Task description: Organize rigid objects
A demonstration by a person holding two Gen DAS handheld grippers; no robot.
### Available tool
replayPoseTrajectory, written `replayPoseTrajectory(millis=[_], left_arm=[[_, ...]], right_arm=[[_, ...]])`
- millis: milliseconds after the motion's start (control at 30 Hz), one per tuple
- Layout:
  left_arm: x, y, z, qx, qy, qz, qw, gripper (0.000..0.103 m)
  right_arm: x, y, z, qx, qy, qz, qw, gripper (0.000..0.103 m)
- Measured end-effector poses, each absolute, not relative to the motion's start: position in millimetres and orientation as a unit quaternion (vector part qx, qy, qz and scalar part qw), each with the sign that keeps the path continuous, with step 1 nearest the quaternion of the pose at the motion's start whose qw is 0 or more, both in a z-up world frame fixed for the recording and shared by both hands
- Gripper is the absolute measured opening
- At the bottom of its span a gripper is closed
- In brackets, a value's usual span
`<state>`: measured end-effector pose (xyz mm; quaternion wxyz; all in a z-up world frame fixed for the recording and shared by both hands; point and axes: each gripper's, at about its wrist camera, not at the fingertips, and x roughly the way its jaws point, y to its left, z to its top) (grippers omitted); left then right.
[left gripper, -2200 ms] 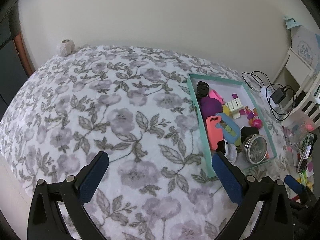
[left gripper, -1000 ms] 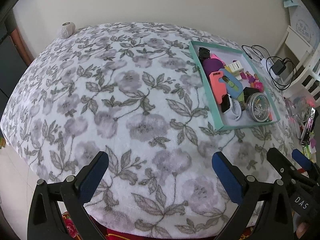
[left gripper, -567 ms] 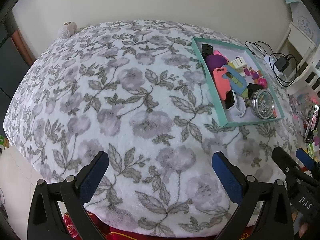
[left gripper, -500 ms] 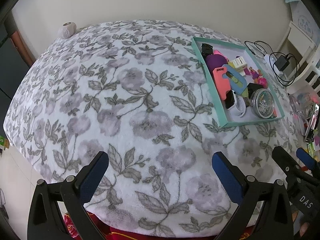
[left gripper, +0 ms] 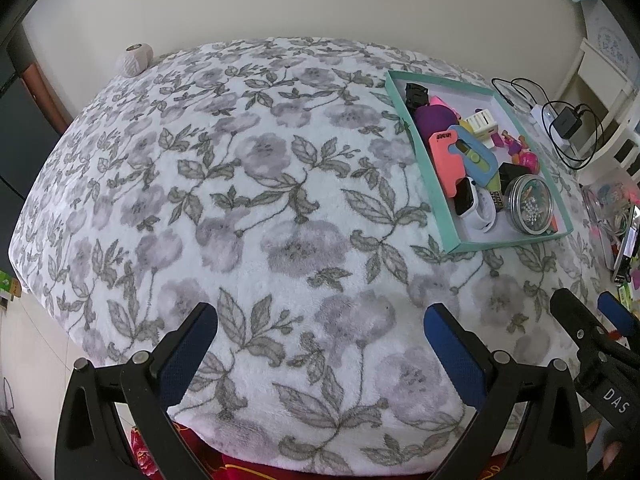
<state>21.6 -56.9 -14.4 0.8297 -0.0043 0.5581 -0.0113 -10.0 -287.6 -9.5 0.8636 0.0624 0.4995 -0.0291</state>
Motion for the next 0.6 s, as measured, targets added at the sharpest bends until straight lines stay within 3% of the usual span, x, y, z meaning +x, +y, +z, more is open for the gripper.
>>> replayPoseTrajectory(millis=[600], left_arm=[[20.7, -58.1, -12.0, -0.001, 0.553, -0.011, 0.833, 0.103]], right_arm=[[-8.9, -285.6, -11.6, 0.054, 0.503, -0.026, 0.862, 0.103]])
